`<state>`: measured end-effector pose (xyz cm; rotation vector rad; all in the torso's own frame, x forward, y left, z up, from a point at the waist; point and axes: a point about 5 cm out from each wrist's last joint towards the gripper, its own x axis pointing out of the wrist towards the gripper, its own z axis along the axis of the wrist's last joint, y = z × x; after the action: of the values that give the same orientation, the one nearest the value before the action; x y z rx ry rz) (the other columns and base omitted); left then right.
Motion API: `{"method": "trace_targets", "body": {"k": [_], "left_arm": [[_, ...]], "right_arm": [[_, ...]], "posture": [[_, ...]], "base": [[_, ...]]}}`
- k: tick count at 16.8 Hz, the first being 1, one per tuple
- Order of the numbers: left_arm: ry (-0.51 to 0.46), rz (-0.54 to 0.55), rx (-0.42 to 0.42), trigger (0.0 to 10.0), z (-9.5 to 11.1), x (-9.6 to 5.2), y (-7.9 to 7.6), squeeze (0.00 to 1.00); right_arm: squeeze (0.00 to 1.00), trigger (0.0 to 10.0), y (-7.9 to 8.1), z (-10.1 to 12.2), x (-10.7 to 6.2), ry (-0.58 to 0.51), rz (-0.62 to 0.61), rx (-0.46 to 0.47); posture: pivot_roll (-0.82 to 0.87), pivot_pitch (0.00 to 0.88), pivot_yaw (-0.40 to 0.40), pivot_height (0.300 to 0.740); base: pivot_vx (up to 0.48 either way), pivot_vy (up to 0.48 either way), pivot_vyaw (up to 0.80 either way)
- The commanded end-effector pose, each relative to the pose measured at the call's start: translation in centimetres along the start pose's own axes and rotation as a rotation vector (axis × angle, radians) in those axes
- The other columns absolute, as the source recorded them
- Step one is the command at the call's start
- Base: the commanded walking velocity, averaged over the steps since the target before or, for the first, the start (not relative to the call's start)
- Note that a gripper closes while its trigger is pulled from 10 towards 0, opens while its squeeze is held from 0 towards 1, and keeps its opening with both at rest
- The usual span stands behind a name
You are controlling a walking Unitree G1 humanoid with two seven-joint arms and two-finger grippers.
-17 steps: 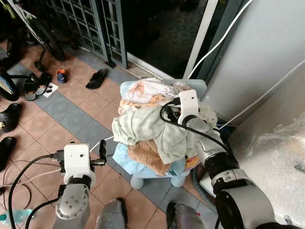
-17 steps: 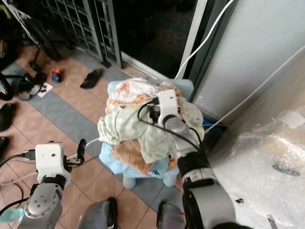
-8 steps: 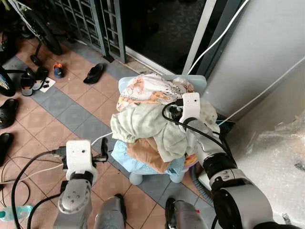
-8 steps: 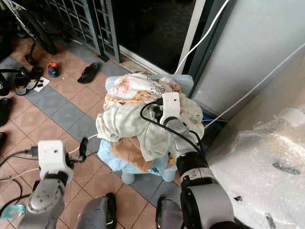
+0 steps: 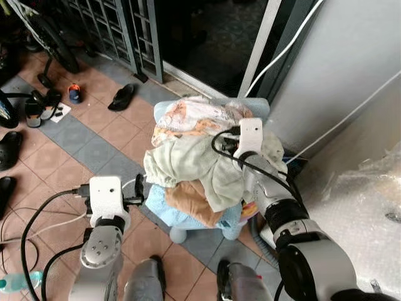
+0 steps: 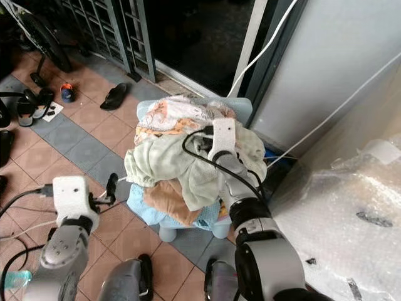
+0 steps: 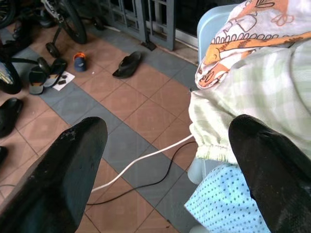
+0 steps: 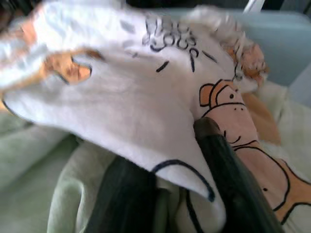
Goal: Clothes washing
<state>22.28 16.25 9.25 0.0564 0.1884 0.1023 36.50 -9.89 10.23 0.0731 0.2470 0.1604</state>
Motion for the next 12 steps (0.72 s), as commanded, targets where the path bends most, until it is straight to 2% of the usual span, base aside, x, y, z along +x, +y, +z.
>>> {"method": "trace_targets", "body": {"k": [1,5,7,8,10,12], "left_arm": [[0.012,0.013,0.014,10.0,-0.6,0.1,0.4,0.00],[0.005,-0.001,0.025,10.0,-0.6,1.1,0.3,0.00],[-0.002,-0.029,0.038,10.0,-0.4,1.8,0.0,0.00],[-0.016,-0.043,0.053,10.0,-0.2,2.3,-0.1,0.00],[-0.027,-0.046,0.064,10.0,-0.1,2.9,0.0,0.00],[-0.031,-0.052,0.072,10.0,-0.1,3.1,0.0,0.00]], "right_arm": [[0.00,0.0,-0.5,1.2,-0.4,-0.102,0.015,0.046],[0.00,0.0,-0.9,3.2,-1.7,-0.265,0.088,0.108],[0.00,0.0,-0.2,4.1,-2.8,-0.330,0.195,0.128],[0.00,0.0,0.5,4.4,-3.9,-0.356,0.297,0.131],[0.00,0.0,1.5,2.1,-6.8,-0.245,0.550,0.067],[0.00,0.0,1.6,-1.6,-8.5,-0.054,0.672,-0.093]], "posture": [[0.06,0.156,-0.040,0.740],[0.03,0.122,-0.015,0.740],[0.01,0.110,0.007,0.740],[0.01,0.101,0.021,0.740],[0.01,0.092,0.034,0.740],[0.00,0.087,0.040,0.740]], "base": [[0.000,0.000,0.00],[0.000,0.000,0.00],[0.000,0.000,0.00],[0.000,0.000,0.00],[0.000,0.000,0.00],[0.000,0.000,0.00]]}}
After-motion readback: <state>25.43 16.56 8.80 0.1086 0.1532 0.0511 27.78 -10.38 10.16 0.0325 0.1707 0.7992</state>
